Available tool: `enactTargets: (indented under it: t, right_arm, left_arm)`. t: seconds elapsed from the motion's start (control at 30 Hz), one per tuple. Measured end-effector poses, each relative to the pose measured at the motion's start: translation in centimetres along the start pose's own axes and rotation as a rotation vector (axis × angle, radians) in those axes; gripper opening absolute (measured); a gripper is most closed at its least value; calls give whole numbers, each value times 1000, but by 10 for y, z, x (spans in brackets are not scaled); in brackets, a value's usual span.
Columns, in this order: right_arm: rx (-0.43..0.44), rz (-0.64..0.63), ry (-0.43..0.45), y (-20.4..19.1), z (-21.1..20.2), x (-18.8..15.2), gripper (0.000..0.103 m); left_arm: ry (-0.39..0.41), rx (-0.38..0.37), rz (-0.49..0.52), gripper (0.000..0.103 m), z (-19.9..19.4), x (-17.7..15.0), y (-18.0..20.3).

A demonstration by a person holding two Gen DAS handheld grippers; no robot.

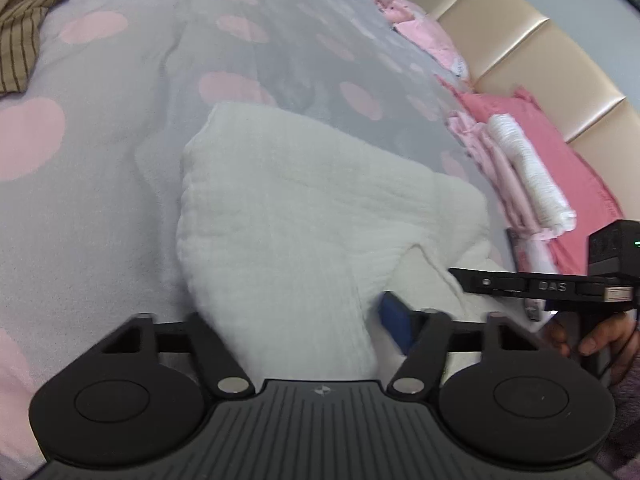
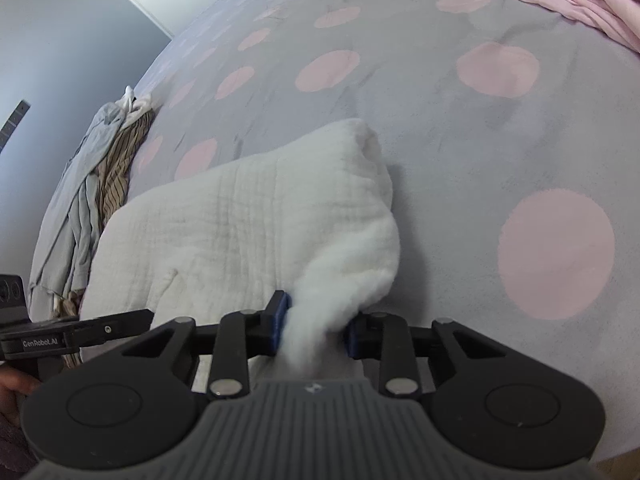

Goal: Fold clothes
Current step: 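Pinch the folded garment's edge with both tools and lift it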

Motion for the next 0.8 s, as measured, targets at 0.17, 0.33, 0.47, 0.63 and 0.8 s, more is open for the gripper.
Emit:
enactTargets:
  t: [0.17, 0.33, 0.47, 0.63, 0.8]
  right_arm:
    - [0, -1, -4, -1, 1, -1, 32]
    - [8, 9, -8, 0, 2, 0, 33]
    - [10, 10, -10, 0, 3, -1, 34]
    - [-2, 0, -10, -2, 5, 0, 34]
    - [0, -2, 9, -3, 2, 0, 30]
  left_arm:
    - [-46, -33, -113, 50, 0, -1, -14]
    - [-112, -80, -247, 51, -1, -1, -30]
    - [-150, -126, -316, 55, 2, -3, -39]
    - [-140, -138, -235, 59, 12, -3, -30]
    - [-101, -121, -133, 44, 12, 0, -18]
Point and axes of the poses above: each gripper's, at about its wrist camera, not at the fingertips, and z roughly the way its jaws point, y to its right, x to its top, the point moved 6 cm from there along z, roughly the way its jaws point, and after that the axes turned 1 degree about -y, right-handed, at the moved point
